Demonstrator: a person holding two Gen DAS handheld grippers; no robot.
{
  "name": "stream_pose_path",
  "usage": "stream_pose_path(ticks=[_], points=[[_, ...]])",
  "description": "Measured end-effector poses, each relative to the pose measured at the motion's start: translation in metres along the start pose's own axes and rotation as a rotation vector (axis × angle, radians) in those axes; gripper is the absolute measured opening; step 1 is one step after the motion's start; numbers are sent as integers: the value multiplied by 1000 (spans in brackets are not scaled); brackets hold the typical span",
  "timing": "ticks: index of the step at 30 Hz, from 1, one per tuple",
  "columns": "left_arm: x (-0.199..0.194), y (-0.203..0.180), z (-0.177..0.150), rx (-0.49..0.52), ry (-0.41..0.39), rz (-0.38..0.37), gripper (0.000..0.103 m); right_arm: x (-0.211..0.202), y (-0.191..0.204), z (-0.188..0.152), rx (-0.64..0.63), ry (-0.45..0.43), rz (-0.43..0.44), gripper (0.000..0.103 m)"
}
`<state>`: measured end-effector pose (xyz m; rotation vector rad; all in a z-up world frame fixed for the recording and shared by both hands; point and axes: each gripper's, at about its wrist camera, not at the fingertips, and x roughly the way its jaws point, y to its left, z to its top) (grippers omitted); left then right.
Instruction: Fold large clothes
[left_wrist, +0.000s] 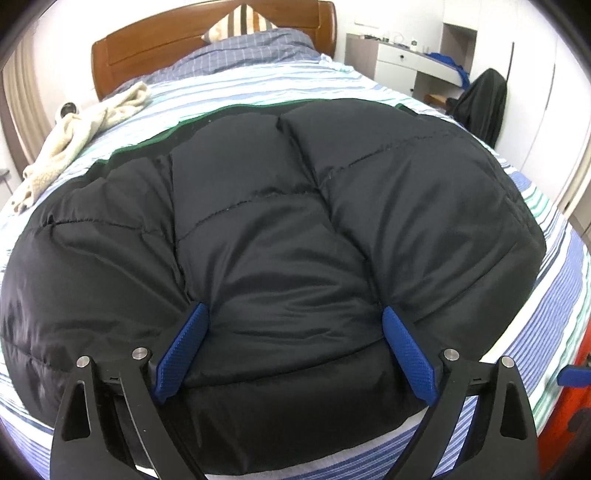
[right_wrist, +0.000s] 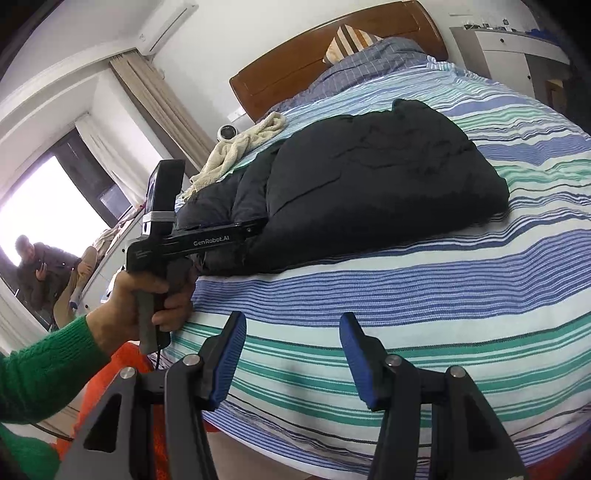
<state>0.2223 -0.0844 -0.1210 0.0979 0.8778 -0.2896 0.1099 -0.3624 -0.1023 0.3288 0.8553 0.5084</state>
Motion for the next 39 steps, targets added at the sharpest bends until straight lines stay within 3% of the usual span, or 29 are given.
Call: stream_pose_path(ticks=[10,16,25,31,35,39], points=[[-3,-7,-8,13,-26,20,96,0,3,2,1,13,-2,54],[-28,-16,-18,19,-6,-4,93,-6,-2,-2,2,-4,-7,54],[-11,-26,-26,75,12,55,97,0,-5,-1,19,1,4,54],[-29,-33,-32,112,33,70,96,-2,-7,-1,28,-2,-13,54],[-51,-43,-59,158,68,20,97,-7,-9,1,34,-25,-22,54],[-66,-25,-62,51,95,-45,96,-2,-14,2,67,-24,-30,54]])
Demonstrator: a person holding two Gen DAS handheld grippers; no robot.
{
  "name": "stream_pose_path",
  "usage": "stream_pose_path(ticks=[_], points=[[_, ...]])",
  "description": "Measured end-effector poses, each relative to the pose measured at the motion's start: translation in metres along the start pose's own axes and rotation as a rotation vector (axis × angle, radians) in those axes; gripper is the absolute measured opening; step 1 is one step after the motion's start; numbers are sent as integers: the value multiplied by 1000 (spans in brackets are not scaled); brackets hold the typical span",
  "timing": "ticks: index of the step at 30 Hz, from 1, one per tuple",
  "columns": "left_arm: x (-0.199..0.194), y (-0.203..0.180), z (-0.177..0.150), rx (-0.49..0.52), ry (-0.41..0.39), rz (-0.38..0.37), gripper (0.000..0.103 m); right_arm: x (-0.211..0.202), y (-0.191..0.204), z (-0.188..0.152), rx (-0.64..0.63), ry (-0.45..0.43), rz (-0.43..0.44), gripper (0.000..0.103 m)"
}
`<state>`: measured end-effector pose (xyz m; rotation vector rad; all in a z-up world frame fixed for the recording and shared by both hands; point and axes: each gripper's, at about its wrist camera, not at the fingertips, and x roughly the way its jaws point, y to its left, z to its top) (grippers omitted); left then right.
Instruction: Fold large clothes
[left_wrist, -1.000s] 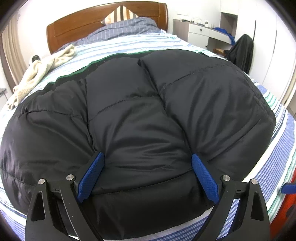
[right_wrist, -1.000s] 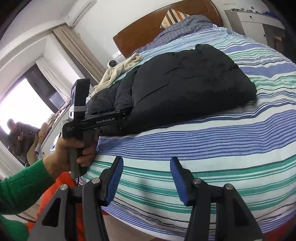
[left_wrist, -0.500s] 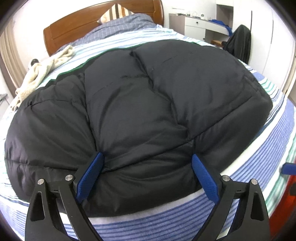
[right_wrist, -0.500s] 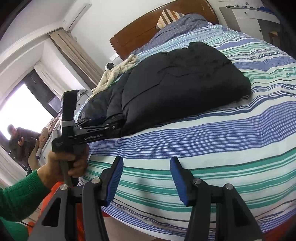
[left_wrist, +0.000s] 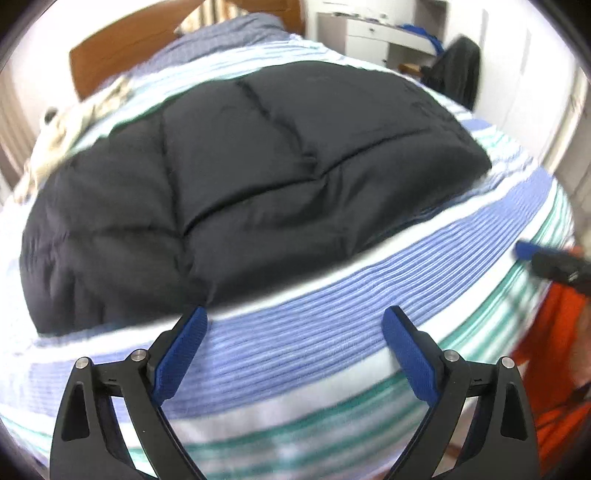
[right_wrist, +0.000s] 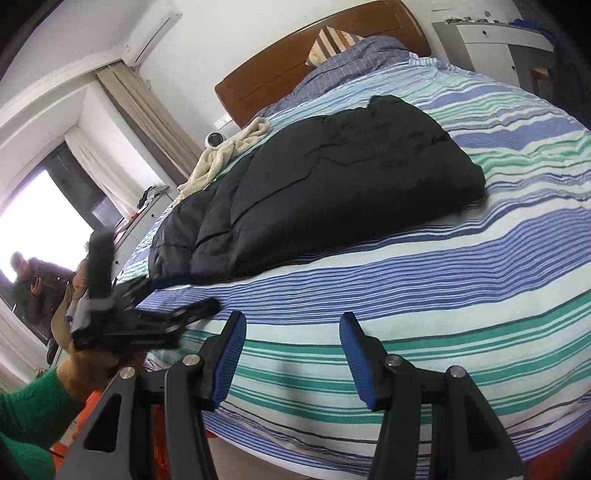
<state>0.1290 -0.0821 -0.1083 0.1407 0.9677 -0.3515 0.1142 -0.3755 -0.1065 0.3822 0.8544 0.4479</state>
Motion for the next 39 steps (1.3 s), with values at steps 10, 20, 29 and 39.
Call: stream_pose_path(ticks=[10,20,29,39], points=[[-26,53,63,-214,-86,32,96,-10,-15,31,26,-57,-78,57],[34,58,125,-207,-31,36,96,-8,-85,129,189,-165,-106,77],[71,57,114,-172,32,78,102,83,-150,136,318,83,17,79],[79,59,112,-146,44,80,102,94,-134,146,333,127,204,23]])
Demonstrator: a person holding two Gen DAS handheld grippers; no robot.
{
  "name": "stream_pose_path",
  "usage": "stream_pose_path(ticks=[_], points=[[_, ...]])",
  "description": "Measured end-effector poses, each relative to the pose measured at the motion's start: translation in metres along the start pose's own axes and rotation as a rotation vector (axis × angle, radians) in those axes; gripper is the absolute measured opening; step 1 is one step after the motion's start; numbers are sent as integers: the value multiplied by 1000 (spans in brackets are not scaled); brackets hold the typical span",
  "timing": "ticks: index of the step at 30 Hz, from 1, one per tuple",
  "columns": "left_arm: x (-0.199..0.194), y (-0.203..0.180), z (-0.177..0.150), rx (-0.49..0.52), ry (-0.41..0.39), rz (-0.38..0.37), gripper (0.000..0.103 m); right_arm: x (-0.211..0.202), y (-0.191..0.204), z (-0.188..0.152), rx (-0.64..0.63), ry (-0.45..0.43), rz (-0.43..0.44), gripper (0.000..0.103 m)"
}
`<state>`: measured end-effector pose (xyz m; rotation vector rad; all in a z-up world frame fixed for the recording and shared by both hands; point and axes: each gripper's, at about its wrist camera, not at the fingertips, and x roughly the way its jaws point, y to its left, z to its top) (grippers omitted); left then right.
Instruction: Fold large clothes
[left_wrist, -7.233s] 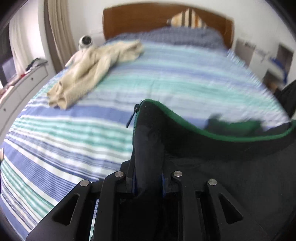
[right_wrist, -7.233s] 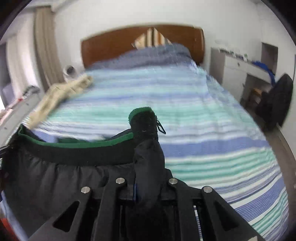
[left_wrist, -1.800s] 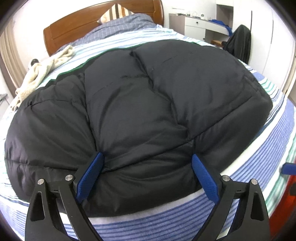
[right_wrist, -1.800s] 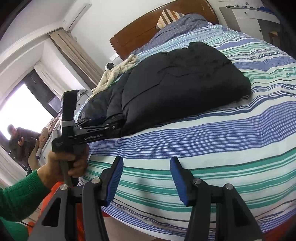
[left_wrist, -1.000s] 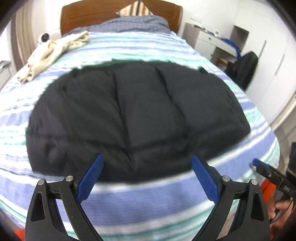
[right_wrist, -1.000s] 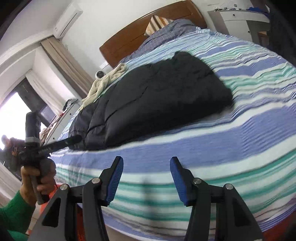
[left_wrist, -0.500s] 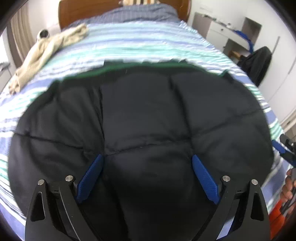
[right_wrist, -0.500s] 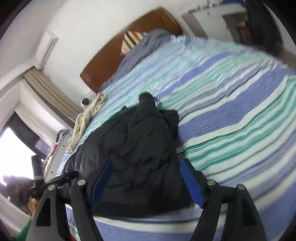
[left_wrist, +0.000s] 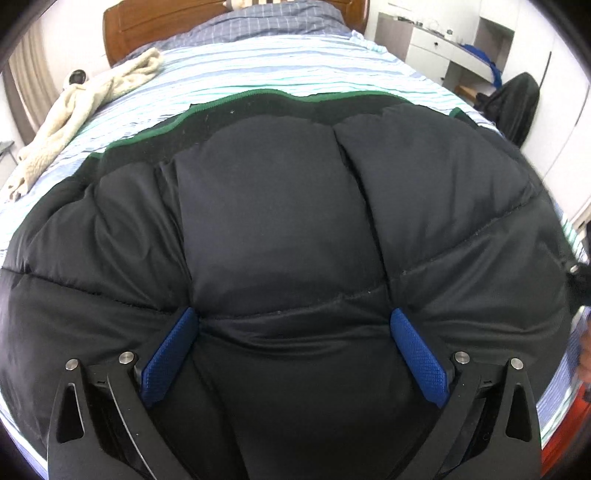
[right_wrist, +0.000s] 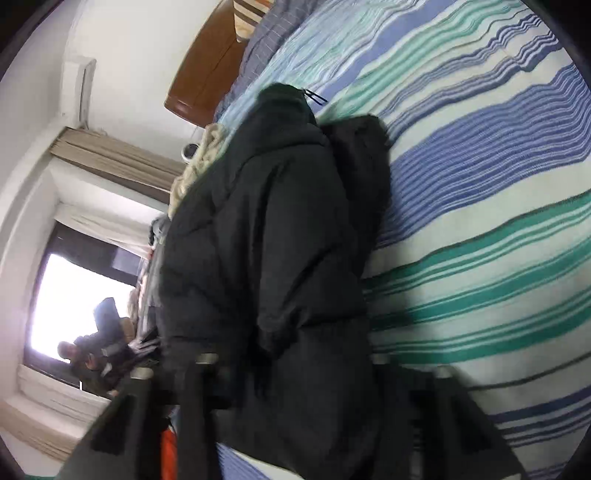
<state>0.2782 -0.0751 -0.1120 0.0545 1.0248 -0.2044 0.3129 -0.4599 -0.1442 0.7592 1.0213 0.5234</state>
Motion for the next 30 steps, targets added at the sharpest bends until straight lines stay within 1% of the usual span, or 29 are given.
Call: stream_pose_path(ticks=[2,4,6,7,8,9,10,11,12,13,14,15,16,17,19,20,21,22,24,26,27,28,30], points=[[0,-1,0,8,6,9,102,-11,17,-1,-17,-39,35,20],[1,-2,2,11,3,17,102,-22,47,-1,-68,-79,62,19],[2,-1,3,6,4,18,102,-28,83,-2,-132,-101,74,19],[0,1,5,5,19,13,102,-26,115,-3,-202,-111,51,19],[-2,3,8,8,42,6,100,-24,136,-6,-252,-118,28,19],[-8,9,13,7,79,-8,92,-19,164,-11,-321,-131,-7,19],[-18,19,18,-6,97,-35,85,-17,179,-14,-355,-141,-25,19],[-33,32,22,-31,94,-83,82,-12,202,-22,-409,-159,-55,19],[-54,48,27,-62,64,-118,83,-8,216,-29,-445,-170,-73,19],[-80,66,33,-93,16,-136,85,-1,235,-39,-492,-185,-99,19],[-99,78,37,-111,-16,-153,90,6,249,-47,-526,-196,-120,19],[-121,90,44,-129,-50,-198,93,9,256,-53,-548,-204,-132,19],[-142,100,51,-139,-70,-259,94,19,270,-62,-590,-216,-150,19],[-159,103,59,-132,-76,-323,95,28,280,-71,-626,-223,-162,19],[-178,96,71,-82,-66,-411,97,45,297,-88,-710,-220,-191,19],[-182,89,76,-47,-51,-436,98,51,303,-96,-744,-215,-206,19],[-184,78,81,-2,-29,-444,98,57,310,-106,-788,-211,-225,19],[-185,67,87,40,-14,-428,98,61,315,-111,-815,-209,-237,19],[-184,54,96,95,6,-407,98,73,324,-132,-904,-212,-297,19],[-179,43,103,121,38,-350,98,79,327,-146,-979,-217,-329,19],[-173,38,107,131,65,-316,99,89,333,-149,-1023,-220,-353,19],[-167,32,109,144,97,-279,99,96,338,-159,-1090,-221,-389,19],[-155,23,110,183,132,-202,98,104,342,-172,-1151,-221,-423,19]])
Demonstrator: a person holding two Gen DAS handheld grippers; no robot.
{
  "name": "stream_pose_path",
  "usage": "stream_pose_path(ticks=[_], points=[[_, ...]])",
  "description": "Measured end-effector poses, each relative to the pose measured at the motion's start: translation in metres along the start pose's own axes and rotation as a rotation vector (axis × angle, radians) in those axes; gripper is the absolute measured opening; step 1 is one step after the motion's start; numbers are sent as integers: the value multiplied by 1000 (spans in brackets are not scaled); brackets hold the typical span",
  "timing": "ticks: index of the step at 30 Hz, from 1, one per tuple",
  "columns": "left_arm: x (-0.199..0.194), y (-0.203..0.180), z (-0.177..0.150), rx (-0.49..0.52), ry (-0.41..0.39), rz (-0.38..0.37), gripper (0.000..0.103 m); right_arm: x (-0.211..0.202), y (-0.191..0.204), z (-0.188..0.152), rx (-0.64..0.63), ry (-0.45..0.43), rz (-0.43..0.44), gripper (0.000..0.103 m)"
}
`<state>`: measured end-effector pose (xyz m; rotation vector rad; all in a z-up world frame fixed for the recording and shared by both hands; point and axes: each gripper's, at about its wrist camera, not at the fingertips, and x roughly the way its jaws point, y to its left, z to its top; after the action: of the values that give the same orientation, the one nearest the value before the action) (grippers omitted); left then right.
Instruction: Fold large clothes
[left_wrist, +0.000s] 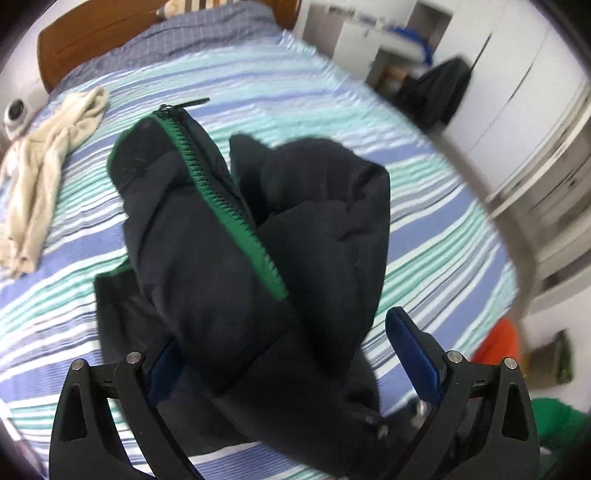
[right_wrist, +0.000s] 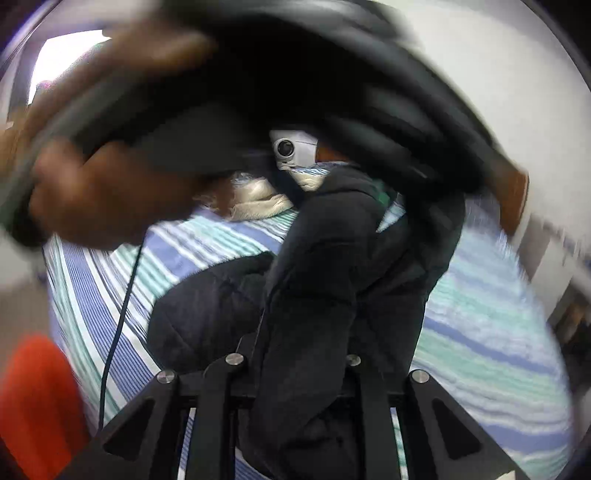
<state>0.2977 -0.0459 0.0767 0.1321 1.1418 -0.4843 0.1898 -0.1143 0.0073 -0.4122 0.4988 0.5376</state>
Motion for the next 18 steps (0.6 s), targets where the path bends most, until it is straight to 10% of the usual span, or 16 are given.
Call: stream_pose_path(ticks=[1,3,5,7,9,14,18], points=[[6,-6,1,19,13,57,98,5,2,4,-13,1,-7,19],[15,-8,0,20,24,143,52,5,3,4,-31,-1,-18,20],[14,7,1,-19,8,92,42,0,-2,3,-3,-2,23,28],[10,30,-5,-62,-9,40,40,-12,-15,3,54,-15,146,51],[7,54,-13,-90,-25,20,40,-41,-41,0,174,-84,322,54],[17,106,-40,-192,-29,-28,42,-50,-101,-5,403,-121,419,54],[15,121,-57,-250,-46,-58,46,-4,-99,-5,463,-41,488,29]])
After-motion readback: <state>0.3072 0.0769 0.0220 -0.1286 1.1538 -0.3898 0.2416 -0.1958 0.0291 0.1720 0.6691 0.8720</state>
